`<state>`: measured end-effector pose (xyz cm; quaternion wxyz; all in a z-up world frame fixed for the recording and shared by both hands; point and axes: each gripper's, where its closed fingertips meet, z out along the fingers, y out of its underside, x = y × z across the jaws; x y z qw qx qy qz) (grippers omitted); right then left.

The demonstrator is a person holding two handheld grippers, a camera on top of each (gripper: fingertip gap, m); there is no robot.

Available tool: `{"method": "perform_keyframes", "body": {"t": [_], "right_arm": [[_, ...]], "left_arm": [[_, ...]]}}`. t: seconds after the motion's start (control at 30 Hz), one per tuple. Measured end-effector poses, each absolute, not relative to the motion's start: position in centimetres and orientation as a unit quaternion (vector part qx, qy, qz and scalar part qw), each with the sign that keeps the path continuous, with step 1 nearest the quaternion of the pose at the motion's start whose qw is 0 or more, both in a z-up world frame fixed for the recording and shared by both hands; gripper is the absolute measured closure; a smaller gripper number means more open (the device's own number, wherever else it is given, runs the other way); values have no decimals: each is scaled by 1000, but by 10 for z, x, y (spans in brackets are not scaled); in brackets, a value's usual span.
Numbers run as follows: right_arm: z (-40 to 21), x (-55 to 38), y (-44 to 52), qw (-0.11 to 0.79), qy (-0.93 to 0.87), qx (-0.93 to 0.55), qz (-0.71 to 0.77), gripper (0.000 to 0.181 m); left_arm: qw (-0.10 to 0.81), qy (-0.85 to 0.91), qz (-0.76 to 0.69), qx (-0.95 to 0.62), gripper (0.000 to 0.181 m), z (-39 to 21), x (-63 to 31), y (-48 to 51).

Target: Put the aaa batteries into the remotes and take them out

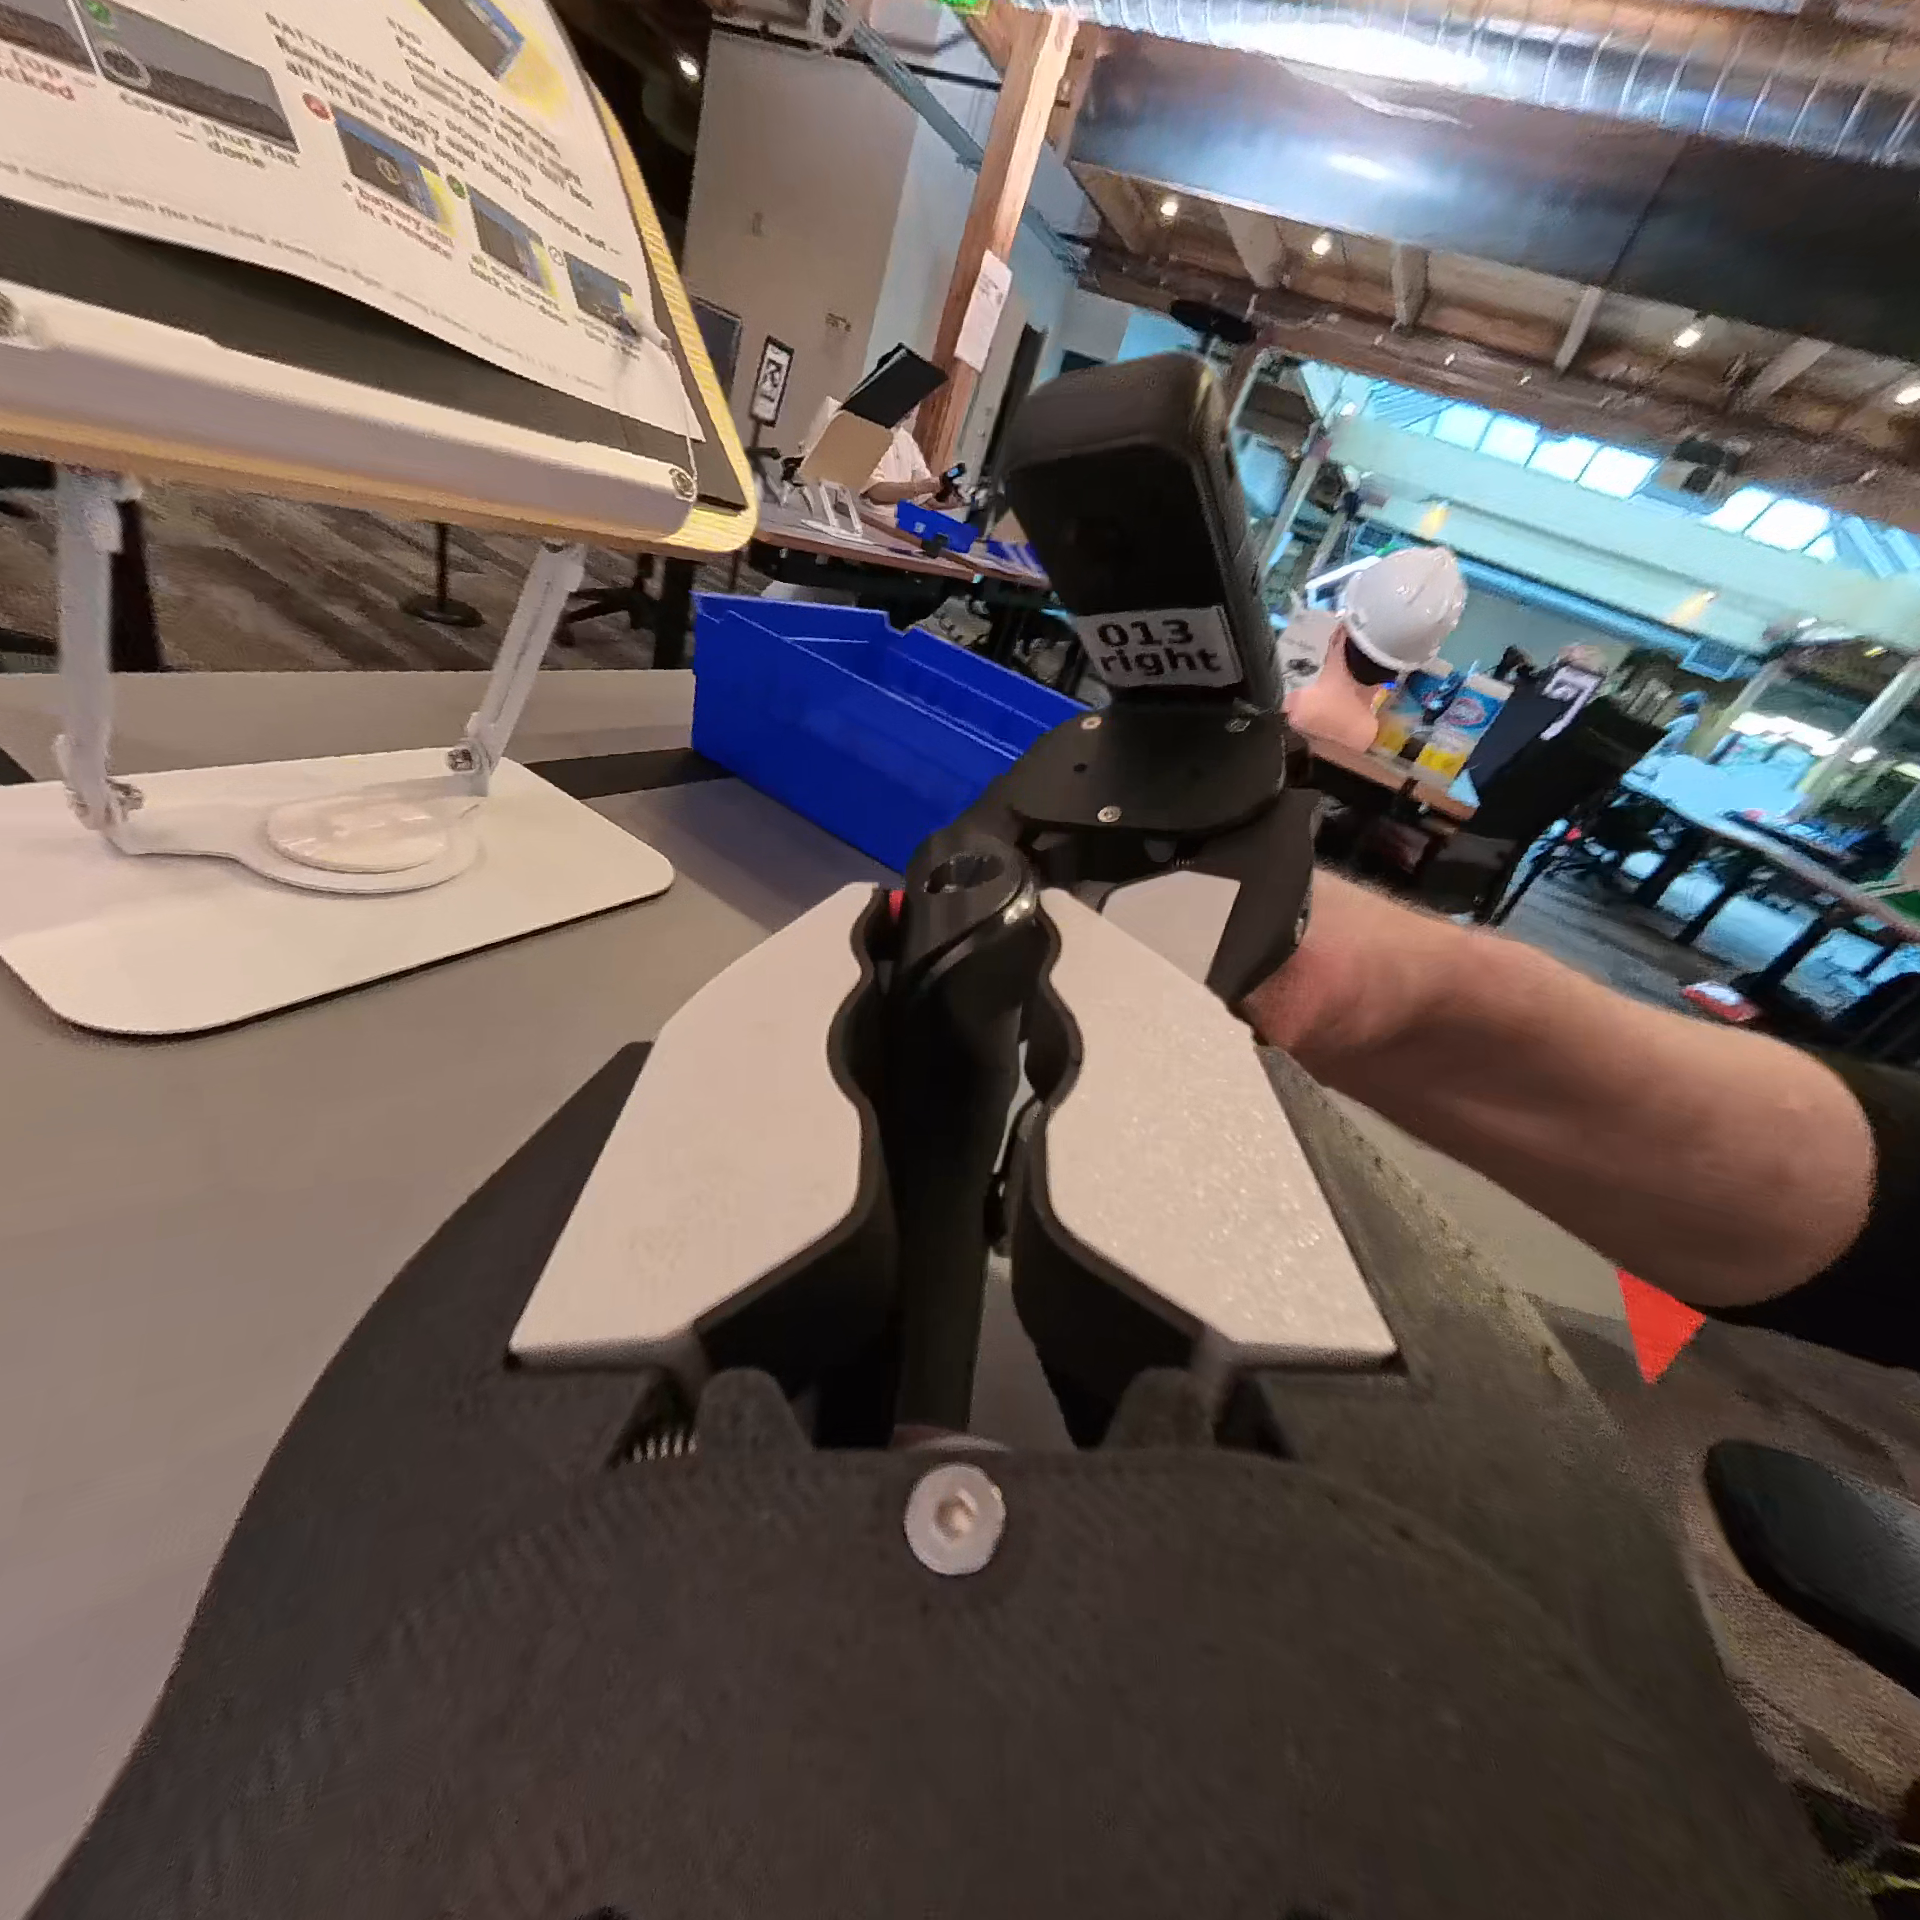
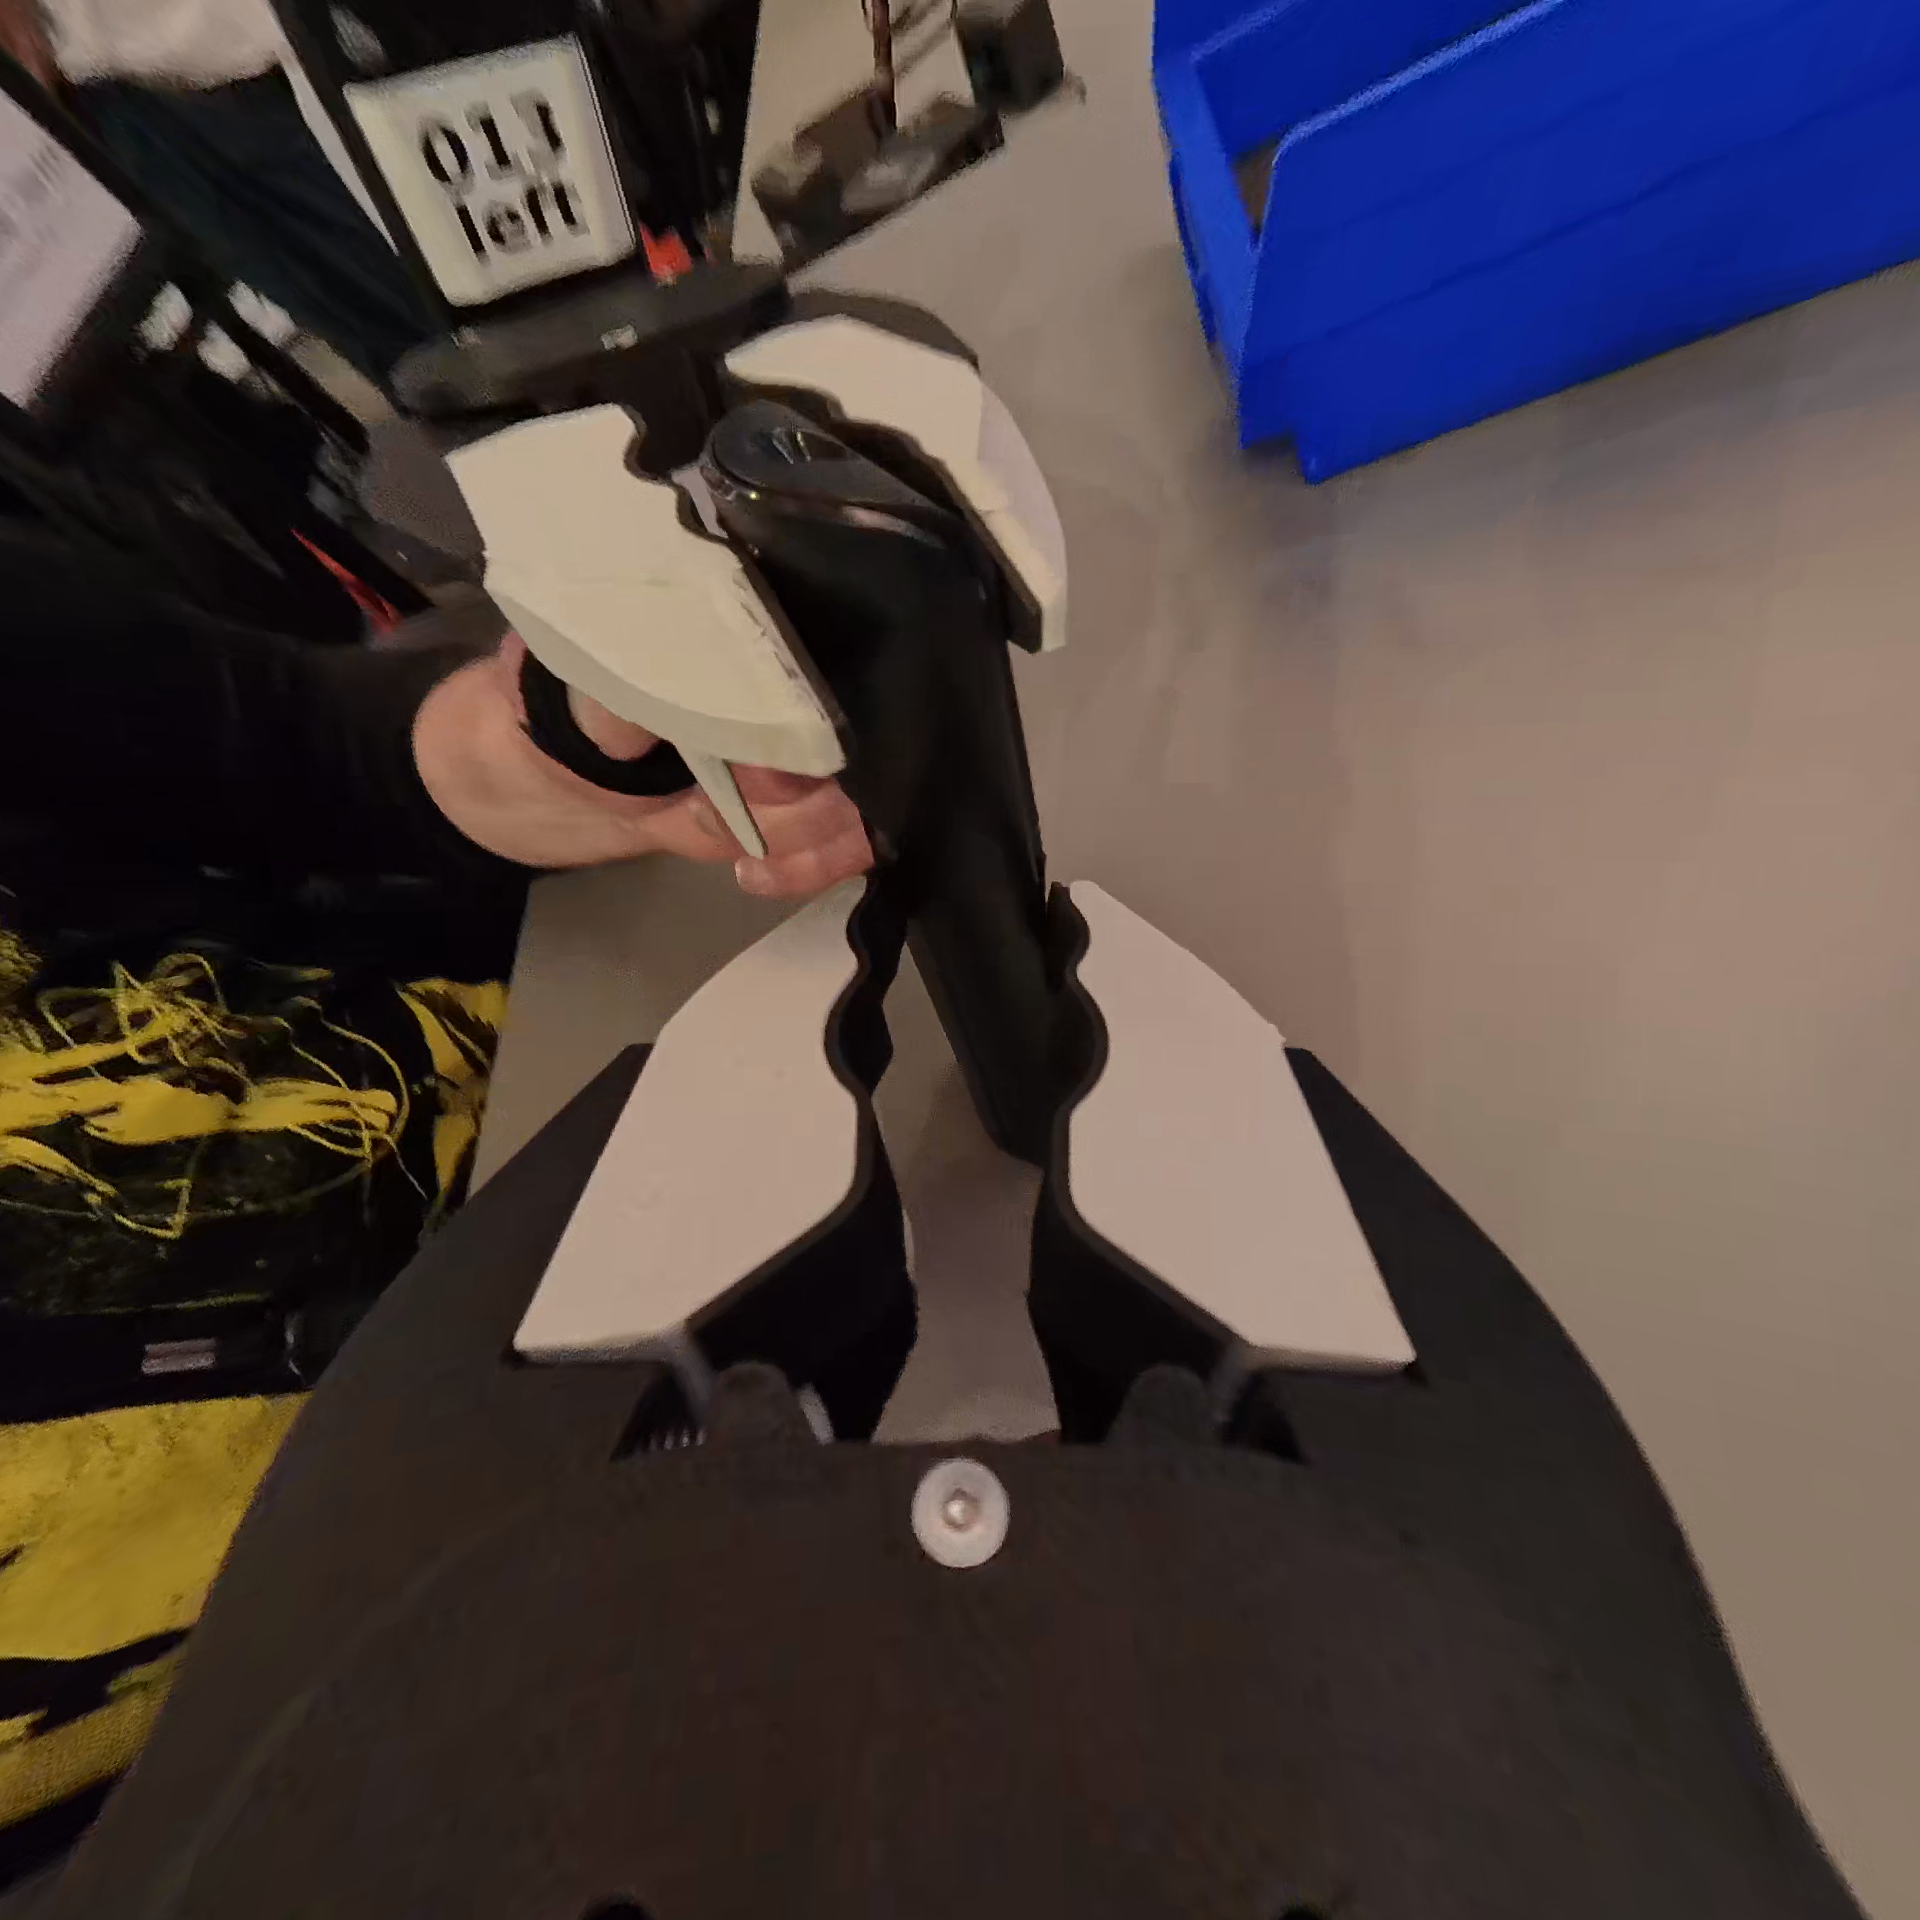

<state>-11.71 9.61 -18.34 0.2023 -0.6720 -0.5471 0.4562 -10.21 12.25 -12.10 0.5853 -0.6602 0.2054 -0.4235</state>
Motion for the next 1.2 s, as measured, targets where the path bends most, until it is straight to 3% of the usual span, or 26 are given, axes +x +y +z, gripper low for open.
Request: {"method": "perform_keyframes", "body": {"t": [0.1,0.4,1.0,1.2], "right_arm": [[-189,-116,96,205,-576,-678,409,153],[-171,-120,103,242,-482,-663,520,157],[-181,-121,101,178,-606,-682,368,154],[-167,-114,110,277,-581,-679,354,156]], "left_arm": [[589,202,-419,-661,158,-122,-104,124],[596,211,-407,-660,158,-125,-105,125],[602,208,-379,-671,158,-129,-114,128],[608,125,-434,-654,158,-117,-134,141]]}}
